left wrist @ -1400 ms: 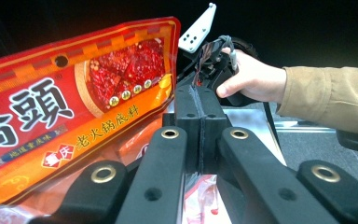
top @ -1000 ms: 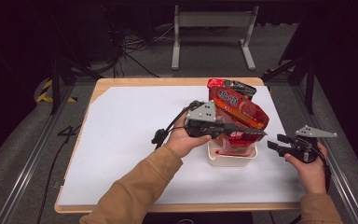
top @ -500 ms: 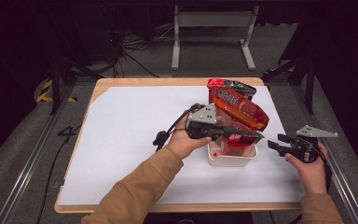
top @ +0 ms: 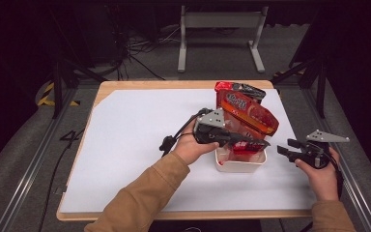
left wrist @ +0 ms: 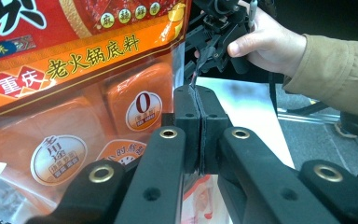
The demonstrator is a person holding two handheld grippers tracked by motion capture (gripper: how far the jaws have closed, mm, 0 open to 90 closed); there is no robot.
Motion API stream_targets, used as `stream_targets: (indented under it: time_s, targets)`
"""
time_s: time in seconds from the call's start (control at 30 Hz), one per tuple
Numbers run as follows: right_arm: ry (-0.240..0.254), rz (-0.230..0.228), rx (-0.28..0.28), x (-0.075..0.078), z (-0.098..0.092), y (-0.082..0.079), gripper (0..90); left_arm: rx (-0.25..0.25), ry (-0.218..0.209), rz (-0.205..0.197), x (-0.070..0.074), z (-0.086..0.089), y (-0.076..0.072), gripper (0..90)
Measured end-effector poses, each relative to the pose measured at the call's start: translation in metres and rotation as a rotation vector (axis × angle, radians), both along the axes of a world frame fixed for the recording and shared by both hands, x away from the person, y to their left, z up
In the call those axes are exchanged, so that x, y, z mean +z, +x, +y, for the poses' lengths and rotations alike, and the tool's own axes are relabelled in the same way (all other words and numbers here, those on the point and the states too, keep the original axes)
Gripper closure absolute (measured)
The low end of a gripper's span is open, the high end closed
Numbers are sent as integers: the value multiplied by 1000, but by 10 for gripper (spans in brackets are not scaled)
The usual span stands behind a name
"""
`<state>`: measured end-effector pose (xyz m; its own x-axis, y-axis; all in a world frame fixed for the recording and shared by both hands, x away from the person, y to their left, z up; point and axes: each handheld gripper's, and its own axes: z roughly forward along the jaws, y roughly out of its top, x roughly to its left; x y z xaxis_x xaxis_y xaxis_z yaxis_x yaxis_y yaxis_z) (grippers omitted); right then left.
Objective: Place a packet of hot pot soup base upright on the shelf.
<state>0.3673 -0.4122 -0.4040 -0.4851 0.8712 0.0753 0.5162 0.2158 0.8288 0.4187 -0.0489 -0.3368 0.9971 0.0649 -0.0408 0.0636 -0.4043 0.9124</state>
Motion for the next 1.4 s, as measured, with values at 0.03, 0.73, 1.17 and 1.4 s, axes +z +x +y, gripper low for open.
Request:
stream_targets:
  time_s: [0.03, 0.73, 1.17, 1.4]
  targets:
    - [0, 0, 0, 0, 0, 0, 409, 0, 2, 3, 0, 0, 0, 891]
    - [-5, 8, 8, -2, 3, 3, 404, 29, 70, 55, -4, 15, 2, 829]
    - [-4, 6, 21, -1, 8, 9, 401, 63, -1, 47, 2, 22, -4, 530]
    - [-4, 4, 25, 1, 10, 10, 399, 83, -82, 42, 15, 31, -10, 448]
